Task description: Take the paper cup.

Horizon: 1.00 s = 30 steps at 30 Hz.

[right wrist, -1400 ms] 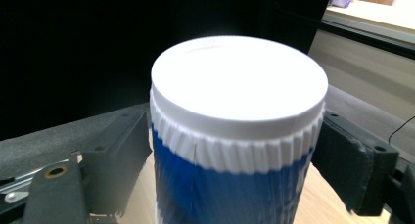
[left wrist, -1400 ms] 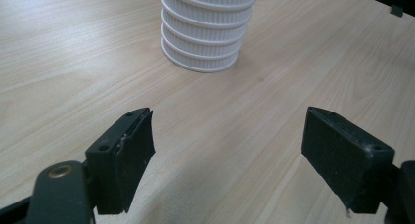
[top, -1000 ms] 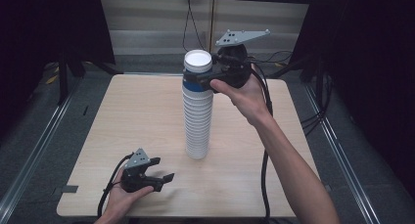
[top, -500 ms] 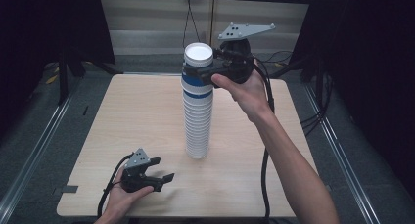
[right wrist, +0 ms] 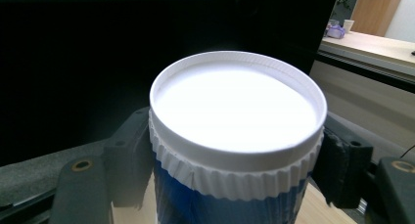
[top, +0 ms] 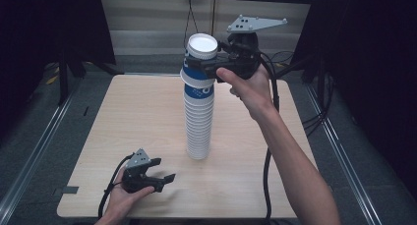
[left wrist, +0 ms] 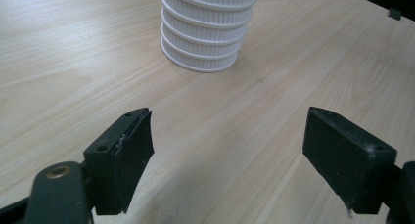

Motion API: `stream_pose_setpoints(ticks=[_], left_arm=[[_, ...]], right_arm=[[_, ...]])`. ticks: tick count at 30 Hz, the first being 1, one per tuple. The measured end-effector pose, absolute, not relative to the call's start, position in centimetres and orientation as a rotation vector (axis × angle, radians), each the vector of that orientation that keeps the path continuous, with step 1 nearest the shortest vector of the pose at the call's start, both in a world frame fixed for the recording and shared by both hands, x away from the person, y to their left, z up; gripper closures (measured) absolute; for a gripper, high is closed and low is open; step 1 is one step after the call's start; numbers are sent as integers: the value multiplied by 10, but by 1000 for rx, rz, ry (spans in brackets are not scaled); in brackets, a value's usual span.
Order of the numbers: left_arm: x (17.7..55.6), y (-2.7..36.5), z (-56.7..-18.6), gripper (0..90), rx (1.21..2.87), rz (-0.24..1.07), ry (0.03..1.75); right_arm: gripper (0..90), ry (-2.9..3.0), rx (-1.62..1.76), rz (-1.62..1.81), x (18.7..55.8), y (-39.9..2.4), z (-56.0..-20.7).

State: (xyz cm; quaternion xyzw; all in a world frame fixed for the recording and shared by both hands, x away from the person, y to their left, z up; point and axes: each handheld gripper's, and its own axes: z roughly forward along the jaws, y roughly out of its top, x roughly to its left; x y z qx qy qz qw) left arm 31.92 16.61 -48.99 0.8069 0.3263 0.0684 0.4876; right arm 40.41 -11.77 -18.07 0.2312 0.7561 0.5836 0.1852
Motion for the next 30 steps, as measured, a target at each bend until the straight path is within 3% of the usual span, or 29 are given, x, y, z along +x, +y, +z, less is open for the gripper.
stream_pose_setpoints(ticks=[13,30], left_arm=[[318,164,-489,184,1956,135,772],[319,160,-492,186,1998,75,757]], right_arm=[[274,2062,635,1700,398,-127,-162],[279,1984,663,1719,371,-173,-157]])
